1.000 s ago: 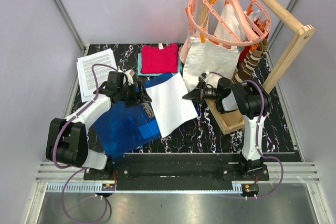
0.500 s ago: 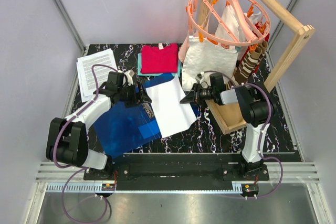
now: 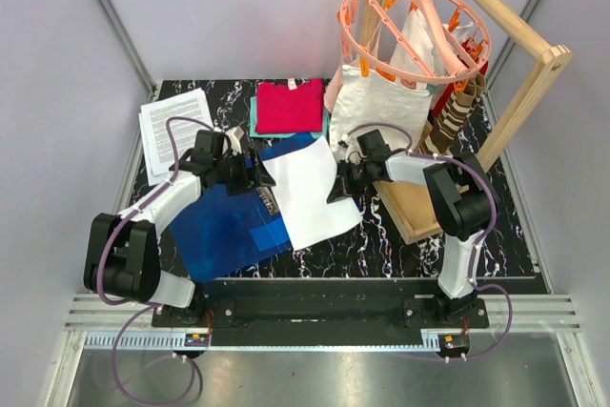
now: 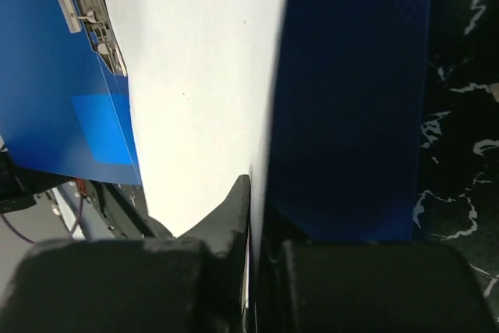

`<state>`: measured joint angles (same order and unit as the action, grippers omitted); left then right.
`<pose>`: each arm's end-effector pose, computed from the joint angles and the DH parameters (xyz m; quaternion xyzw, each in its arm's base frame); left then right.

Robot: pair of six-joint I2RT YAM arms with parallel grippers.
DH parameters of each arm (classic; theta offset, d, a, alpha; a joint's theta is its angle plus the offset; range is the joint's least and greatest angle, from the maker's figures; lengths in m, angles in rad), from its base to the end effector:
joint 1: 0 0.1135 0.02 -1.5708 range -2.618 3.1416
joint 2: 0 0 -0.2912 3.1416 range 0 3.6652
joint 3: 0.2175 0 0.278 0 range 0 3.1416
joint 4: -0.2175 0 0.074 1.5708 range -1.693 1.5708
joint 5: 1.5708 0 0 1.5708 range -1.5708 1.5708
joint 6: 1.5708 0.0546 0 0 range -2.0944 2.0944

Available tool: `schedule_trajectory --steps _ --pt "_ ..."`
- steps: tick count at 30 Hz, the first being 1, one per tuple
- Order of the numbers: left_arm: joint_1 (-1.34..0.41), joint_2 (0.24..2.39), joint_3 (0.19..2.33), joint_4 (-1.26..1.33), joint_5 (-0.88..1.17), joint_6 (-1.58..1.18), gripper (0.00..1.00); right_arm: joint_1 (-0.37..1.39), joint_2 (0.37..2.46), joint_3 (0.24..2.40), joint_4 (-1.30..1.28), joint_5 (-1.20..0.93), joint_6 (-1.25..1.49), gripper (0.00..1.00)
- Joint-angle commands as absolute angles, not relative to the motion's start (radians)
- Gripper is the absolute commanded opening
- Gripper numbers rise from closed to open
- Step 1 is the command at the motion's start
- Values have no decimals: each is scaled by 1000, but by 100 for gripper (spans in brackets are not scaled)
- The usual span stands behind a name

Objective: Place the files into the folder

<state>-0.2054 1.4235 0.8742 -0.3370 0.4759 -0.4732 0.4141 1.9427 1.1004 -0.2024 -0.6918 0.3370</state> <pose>0.3058 -0.0893 0.2161 -0.0438 0.9178 -0.3179 0.2337 0.3609 0.1967 0.1218 -0.1231 0.9043 0.3943 0.1075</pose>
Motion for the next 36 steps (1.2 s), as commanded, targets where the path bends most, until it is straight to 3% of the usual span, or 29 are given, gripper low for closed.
schedule_trajectory --steps 1,3,16,36 --pt "-199 1422 865 -295 502 -471 79 433 1875 1155 -236 -591 308 5" --pt "-199 1419 864 -293 500 -469 79 433 1855 1181 -279 -603 301 0" --pt "-198 1416 854 -290 502 -468 79 400 1839 1203 -295 -834 363 0" --pt "-195 1408 847 -282 508 -472 79 397 1855 1170 -48 -1009 583 0"
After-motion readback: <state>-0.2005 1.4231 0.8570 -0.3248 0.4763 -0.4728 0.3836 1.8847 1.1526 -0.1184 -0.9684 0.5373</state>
